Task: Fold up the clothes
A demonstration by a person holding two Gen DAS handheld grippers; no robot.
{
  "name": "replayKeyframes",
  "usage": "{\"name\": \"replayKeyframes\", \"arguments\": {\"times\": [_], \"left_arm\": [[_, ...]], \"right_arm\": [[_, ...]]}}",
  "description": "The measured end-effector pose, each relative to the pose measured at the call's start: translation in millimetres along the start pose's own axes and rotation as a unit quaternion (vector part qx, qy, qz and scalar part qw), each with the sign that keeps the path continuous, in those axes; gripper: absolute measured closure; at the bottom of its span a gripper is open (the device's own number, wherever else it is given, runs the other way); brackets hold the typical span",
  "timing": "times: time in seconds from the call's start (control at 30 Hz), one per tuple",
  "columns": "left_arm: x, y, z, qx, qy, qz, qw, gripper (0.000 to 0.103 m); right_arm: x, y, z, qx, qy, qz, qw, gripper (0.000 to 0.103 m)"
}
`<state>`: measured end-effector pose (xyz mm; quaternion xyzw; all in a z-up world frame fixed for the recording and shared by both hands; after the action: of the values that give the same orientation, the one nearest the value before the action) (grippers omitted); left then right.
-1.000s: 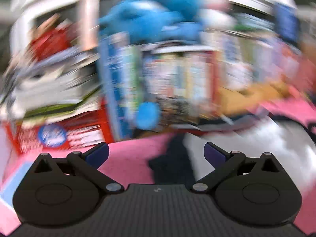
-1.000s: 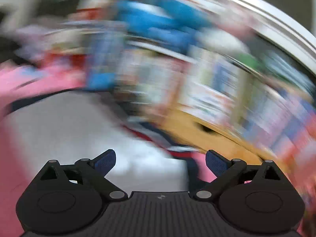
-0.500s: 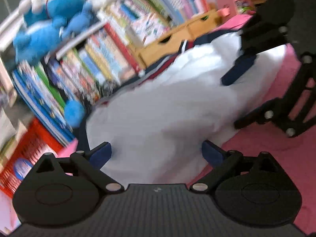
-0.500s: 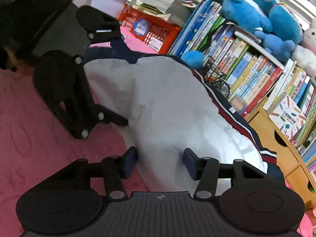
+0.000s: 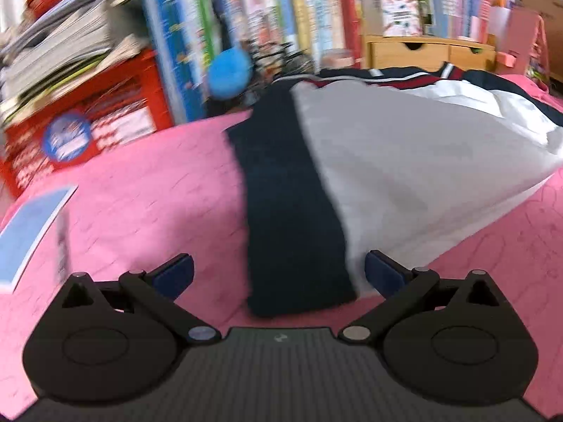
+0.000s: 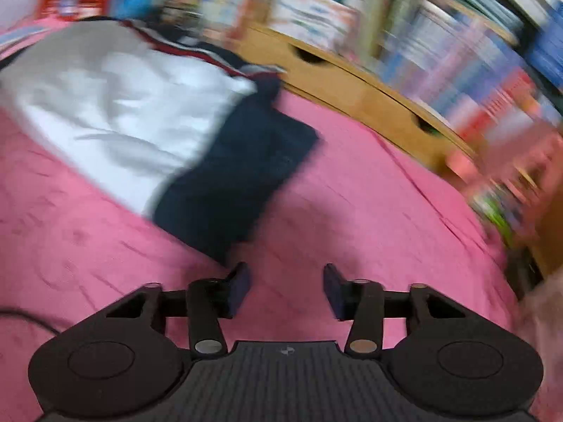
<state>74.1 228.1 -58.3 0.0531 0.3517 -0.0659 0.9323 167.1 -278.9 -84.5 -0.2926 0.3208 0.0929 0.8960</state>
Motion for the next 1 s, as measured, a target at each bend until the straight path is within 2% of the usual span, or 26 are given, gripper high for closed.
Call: {"name": "replayKeyframes", "arguments": {"times": [0.07,0.13,0.23,0.33,0.43,0.47,0.5,0.57,0.63,0.67,0.7,0.77,0.8,0.87,1.0], "left_arm": [[-18.3,7.3,4.6,-0.003,-0.009,0.018,0.9998,0.0],[-37.5,11.8,18.9,-0.007,-0.036,0.031,0.9988,0.0],[-52.1,3.4,54.4,-0.033,-0.093,-0.004,0.9951,0.0],[-33.1,-31.7,82.7,-0.029,-0.127,-0.021,0.9912,0.0],[13.1,-68.8,92.0,-0.016,-0.11,-0.027,0.9935,0.0],[27.6,-72.9,87.2,-0.009,-0.089,-0.014,0.9959,0.0],[41.9,-75.9,81.3,-0.001,-0.067,0.0,0.9977,0.0],[64.4,-76.0,62.4,0.013,-0.024,0.025,0.9993,0.0],[57.5,-61.7,36.1,-0.012,-0.019,-0.005,0.9997,0.0],[53.2,-54.3,23.1,-0.026,-0.017,-0.021,0.9993,0.0],[46.0,-52.2,16.5,-0.025,-0.014,-0.02,0.9994,0.0],[31.1,-50.4,7.0,-0.016,-0.01,-0.009,0.9998,0.0],[23.9,-50.0,3.3,-0.01,-0.008,-0.002,0.9999,0.0],[7.6,-44.8,4.8,-0.018,-0.012,0.009,0.9997,0.0],[-23.1,-29.7,42.6,-0.056,-0.082,0.019,0.9949,0.0]], "right_arm": [[-14.2,-10.4,1.4,0.023,-0.017,0.013,0.999,0.059],[-30.1,-16.1,16.5,0.065,-0.055,0.035,0.996,0.047],[-36.0,-7.4,57.6,0.14,-0.104,0.084,0.981,0.029],[-28.2,29.5,101.4,0.185,-0.13,0.142,0.964,0.019],[-5.9,79.4,138.5,0.193,-0.127,0.177,0.957,0.016],[1.8,92.6,143.4,0.193,-0.119,0.185,0.956,0.016],[9.6,102.4,148.9,0.191,-0.108,0.187,0.958,0.015],[23.1,104.2,144.4,0.173,-0.091,0.163,0.967,0.013],[36.5,105.8,139.8,0.155,-0.074,0.138,0.975,0.006],[44.0,105.1,136.8,0.148,-0.064,0.124,0.979,0.006],[57.1,93.4,128.6,0.159,-0.047,0.1,0.981,0.006],[72.4,61.8,112.0,0.208,-0.035,0.073,0.975,0.007],[69.3,60.5,115.0,0.213,-0.041,0.074,0.973,0.003],[63.3,57.7,120.9,0.222,-0.055,0.078,0.97,0.002],[51.1,52.2,132.7,0.24,-0.081,0.085,0.964,0.003]]}}
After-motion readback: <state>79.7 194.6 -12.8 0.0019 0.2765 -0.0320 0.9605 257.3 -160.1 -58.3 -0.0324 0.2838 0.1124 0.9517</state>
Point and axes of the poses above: each gripper's, at about its wrist camera, not at the fingertips, and x roughly the way its jaws point, y to its left, z to its top, the point moved 4 cm from there along x, roughly the way its jaws point, and after that the axes turned 9 degrees about -z, right-handed, at the moved point
